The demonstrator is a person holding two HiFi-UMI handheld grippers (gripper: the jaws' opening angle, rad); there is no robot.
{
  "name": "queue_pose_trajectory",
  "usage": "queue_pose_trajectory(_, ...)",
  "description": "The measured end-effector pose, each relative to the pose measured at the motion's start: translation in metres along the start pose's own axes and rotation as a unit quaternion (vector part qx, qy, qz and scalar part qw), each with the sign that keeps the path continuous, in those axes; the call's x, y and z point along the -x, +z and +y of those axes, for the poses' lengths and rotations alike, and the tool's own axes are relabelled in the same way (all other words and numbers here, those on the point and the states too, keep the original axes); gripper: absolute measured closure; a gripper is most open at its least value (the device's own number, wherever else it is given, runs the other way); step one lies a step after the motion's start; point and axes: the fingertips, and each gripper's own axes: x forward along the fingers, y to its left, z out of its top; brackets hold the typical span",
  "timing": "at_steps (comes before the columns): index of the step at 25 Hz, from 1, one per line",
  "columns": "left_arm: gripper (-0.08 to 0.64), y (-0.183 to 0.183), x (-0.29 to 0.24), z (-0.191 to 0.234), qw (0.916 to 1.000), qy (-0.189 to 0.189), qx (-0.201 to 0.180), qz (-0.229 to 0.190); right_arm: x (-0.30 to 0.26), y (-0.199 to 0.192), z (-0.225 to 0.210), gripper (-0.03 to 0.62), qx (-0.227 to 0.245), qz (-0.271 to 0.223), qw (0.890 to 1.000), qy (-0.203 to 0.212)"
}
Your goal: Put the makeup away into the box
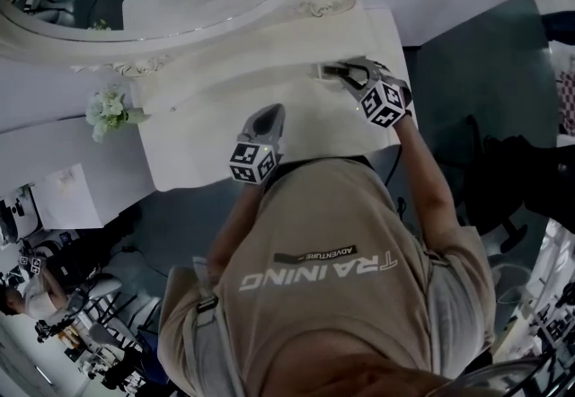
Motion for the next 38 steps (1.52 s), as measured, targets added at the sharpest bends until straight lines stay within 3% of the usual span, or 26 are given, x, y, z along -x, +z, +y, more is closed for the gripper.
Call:
queue_pose_trajectory(4,0.554,0.006,-0.018,-0.018,0.9996,-0.019,-0.017,0.007,0.029,-0.019,-0.010,0.587,-0.075,-0.017,0.996,-0.038)
queue_pose_trajectory(8,0.554,0.001,-0.046,-0.030,0.9982,-0.030,-0.045,0.027,0.046,-0.050,-0.017,0.589,-0.141,-0.026,0.987,-0.068)
queue_pose_trajectory(12,0.554,-0.029,-0.077,-0.034,0.9953,-0.034,-0.058,0.069,0.053,-0.085,-0.011,0.589,-0.193,-0.015,0.978,-0.078)
queue_pose_trajectory(18,0.554,-0.060,-0.116,-0.035,0.9930,-0.025,-0.052,0.103,0.041,-0.109,0.000,0.589,-0.209,-0.018,0.976,-0.054)
queue_pose_trajectory(38,0.554,-0.056,-0.158,-0.031,0.9915,-0.009,-0.043,0.123,0.025,-0.114,-0.036,0.589,-0.227,-0.046,0.971,-0.063)
